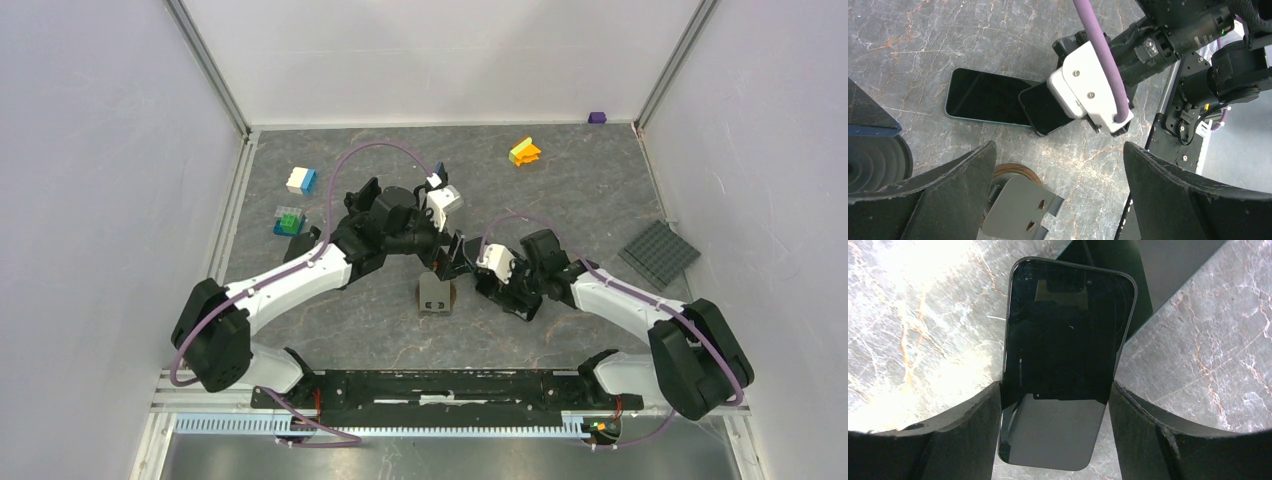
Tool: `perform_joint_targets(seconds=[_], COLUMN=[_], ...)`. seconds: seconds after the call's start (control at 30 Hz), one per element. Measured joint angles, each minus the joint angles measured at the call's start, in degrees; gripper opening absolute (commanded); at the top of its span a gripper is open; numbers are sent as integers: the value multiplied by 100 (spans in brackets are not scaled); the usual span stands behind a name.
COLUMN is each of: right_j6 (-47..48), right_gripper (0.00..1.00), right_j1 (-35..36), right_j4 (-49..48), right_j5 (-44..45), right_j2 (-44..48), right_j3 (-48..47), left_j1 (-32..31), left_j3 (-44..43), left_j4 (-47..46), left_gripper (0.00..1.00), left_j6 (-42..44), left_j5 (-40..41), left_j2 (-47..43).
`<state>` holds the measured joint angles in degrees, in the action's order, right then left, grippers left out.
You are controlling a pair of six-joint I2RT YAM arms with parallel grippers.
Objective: Place the phone on the phone stand
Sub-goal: Pick up the phone at the center of the board.
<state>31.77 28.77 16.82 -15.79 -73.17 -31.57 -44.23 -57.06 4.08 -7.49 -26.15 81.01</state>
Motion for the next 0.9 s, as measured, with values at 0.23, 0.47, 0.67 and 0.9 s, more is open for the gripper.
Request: perform_joint_targets(seconds=[0.23,0.47,0.67,0.9], right_j6=[293,483,527,531], right_gripper=[44,43,43,42], right_j1=[-448,-640,-640,-640], right_j4=[247,402,367,339], right_j5=[-72,-337,-675,-1189], right_j2=[125,459,772,1119], right_j3=[-15,-15,-15,-22], left_j1=[4,20,24,26], left_j3=[234,345,435,463], left_j4=[-125,-385,-629,-782], left_gripper=[100,100,98,91], left_j6=[28,-133,-494,-1150], left_j5=[57,52,59,50], left_j2=[-195,-177,-33,254])
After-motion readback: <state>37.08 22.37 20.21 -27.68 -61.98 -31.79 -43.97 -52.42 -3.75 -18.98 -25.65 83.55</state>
